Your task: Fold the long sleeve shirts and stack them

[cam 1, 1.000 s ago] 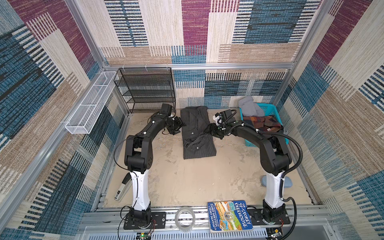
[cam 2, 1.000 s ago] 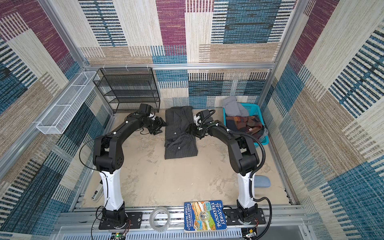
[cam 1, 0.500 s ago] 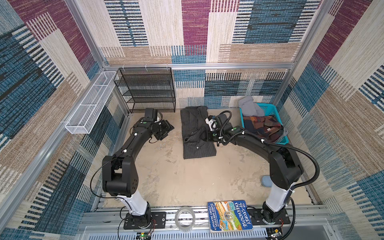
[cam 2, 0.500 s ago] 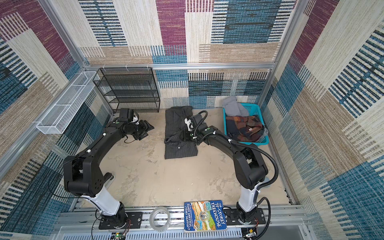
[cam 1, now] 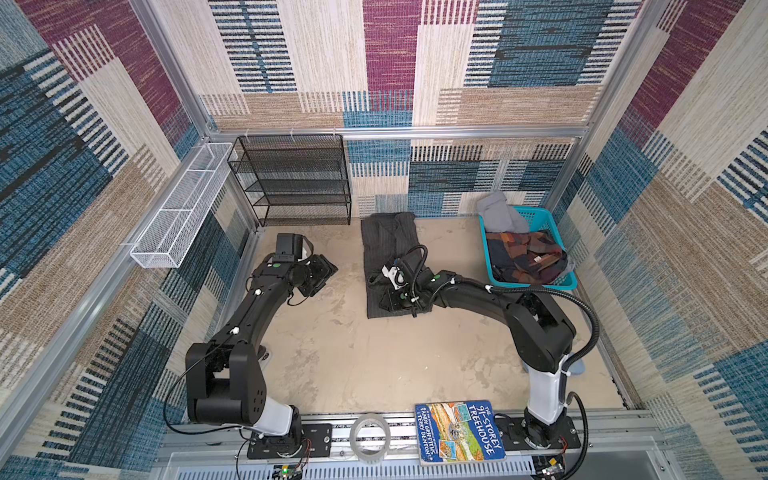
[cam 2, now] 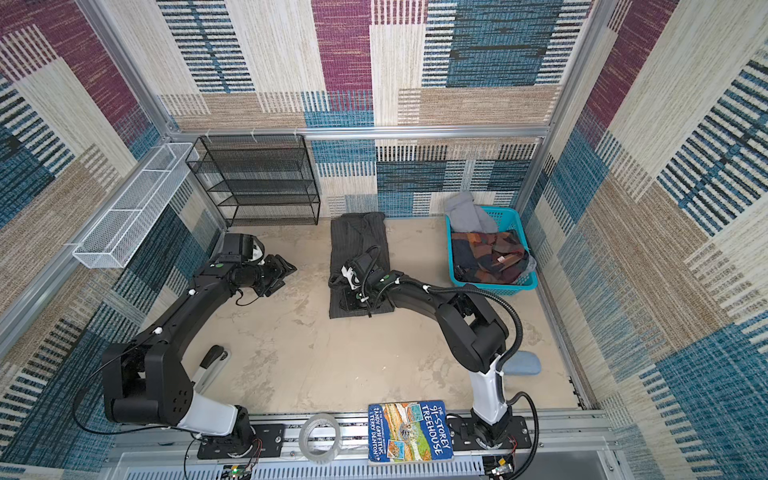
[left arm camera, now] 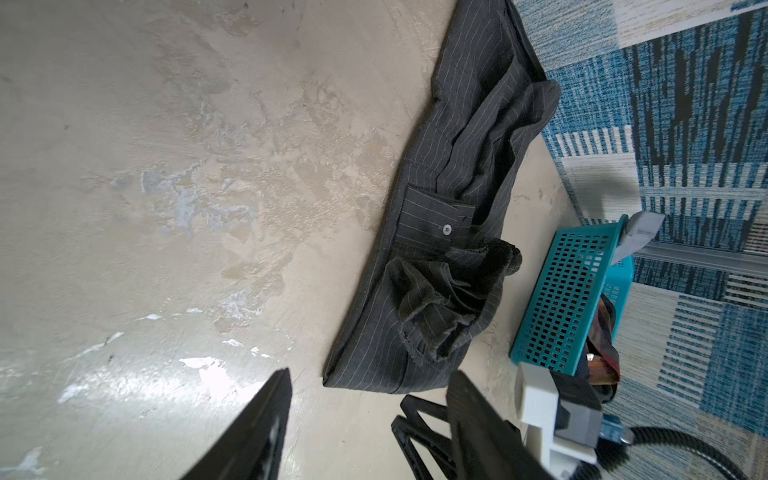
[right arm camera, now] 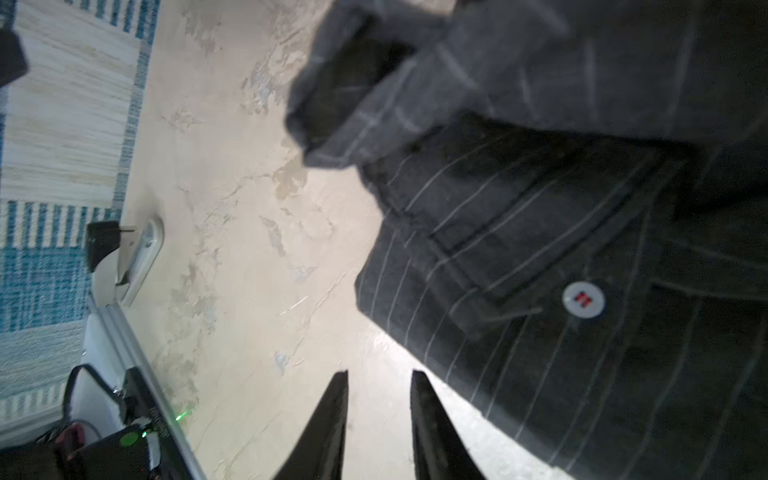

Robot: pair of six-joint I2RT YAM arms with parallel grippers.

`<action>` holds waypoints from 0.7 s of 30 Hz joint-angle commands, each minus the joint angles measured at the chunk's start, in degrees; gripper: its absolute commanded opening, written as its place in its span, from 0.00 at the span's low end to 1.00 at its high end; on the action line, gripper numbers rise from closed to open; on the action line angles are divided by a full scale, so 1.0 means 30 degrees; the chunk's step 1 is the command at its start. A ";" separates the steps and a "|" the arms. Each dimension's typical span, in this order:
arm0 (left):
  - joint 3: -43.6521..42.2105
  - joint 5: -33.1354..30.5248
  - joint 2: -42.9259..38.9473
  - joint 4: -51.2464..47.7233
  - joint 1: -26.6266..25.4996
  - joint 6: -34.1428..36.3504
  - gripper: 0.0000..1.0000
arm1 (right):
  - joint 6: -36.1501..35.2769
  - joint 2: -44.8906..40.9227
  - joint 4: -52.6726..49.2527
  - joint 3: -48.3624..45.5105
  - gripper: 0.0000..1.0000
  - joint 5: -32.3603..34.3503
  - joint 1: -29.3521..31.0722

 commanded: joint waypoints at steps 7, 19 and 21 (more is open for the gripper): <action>-0.0166 0.0588 0.0187 0.0099 0.1036 0.0267 0.63 | -0.0680 0.3434 0.0641 0.4357 0.25 0.3737 -0.0611; -0.1216 0.1177 -0.0722 0.0485 0.1653 0.0325 0.63 | -0.1114 0.7392 0.0887 1.2297 0.24 0.5677 -0.2879; -0.1655 0.1325 -0.1012 0.0773 0.1654 0.0143 0.62 | -0.1130 0.7328 0.0486 1.2817 0.24 0.5627 -0.2910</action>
